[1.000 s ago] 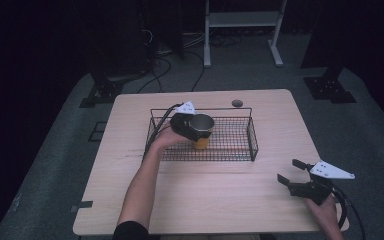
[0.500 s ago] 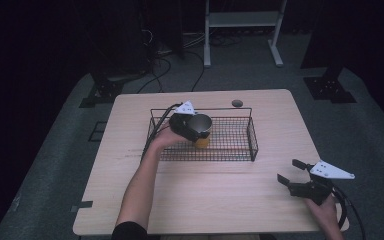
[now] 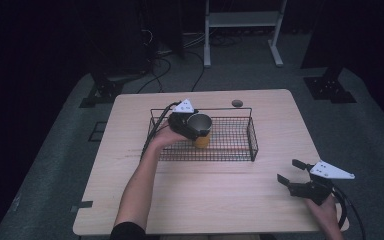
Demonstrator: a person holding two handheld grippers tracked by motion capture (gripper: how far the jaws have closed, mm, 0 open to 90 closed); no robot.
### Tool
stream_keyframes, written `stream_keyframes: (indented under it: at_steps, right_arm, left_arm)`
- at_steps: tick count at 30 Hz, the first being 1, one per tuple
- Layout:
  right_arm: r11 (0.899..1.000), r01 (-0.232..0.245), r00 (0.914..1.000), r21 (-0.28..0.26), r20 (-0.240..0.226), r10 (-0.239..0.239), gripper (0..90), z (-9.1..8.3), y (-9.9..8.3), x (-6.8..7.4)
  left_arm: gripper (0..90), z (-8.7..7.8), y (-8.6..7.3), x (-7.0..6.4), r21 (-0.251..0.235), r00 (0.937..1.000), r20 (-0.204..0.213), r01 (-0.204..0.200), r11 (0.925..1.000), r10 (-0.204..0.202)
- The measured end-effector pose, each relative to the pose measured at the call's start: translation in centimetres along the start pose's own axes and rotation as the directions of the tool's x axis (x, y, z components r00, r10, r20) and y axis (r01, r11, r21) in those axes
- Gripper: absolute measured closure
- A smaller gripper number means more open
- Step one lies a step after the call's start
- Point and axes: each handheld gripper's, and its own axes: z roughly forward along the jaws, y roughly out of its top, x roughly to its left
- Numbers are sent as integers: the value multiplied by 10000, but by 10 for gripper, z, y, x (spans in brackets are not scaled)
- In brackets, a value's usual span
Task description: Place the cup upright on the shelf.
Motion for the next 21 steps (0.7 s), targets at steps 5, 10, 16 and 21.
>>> stream_keyframes:
  at_steps: [5,10,16,21]
  right_arm:
    - [10000,14,10000,3,-21,-14,137,0,0,0]
    - [10000,-7,10000,-45,-71,7,134,-1,0,0]
    - [9998,-98,9998,-157,-168,95,132,-2,-1,-2]
    - [9998,-76,9998,-169,-185,73,132,-2,-1,-2]
  left_arm:
    - [0,-2,3,0,-161,10000,-66,-46,9999,44]
    - [0,-3,4,0,-378,10000,-91,2,9993,-5]
    - [0,-5,8,-2,-684,9999,-147,-81,9976,71]
    - [0,-12,12,-1,-1005,9997,-226,-25,9949,2]
